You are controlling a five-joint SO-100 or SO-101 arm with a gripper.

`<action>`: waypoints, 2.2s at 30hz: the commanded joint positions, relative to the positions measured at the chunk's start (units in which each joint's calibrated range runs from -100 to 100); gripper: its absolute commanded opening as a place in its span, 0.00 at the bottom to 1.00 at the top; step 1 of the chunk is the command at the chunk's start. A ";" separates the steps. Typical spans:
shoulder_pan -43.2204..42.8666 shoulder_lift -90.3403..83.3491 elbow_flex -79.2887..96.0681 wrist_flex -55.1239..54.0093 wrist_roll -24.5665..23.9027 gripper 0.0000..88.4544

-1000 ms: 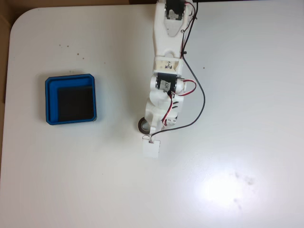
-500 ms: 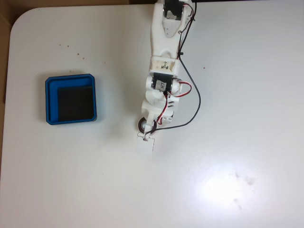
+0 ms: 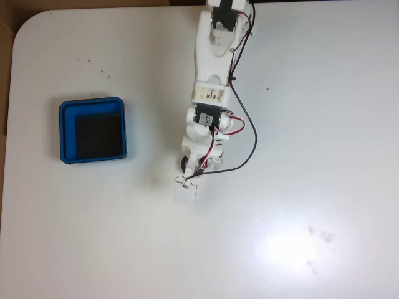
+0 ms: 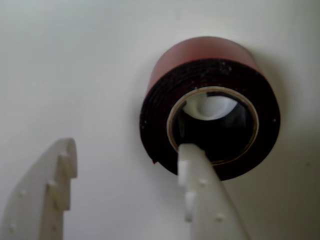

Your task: Pick the red roll and drop it in the blue box

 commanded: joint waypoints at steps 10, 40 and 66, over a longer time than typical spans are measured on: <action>0.68 4.84 -7.56 -0.26 -0.22 0.21; 0.58 7.85 -7.38 -0.26 -0.13 0.00; 8.59 -12.97 -6.84 0.73 0.39 0.01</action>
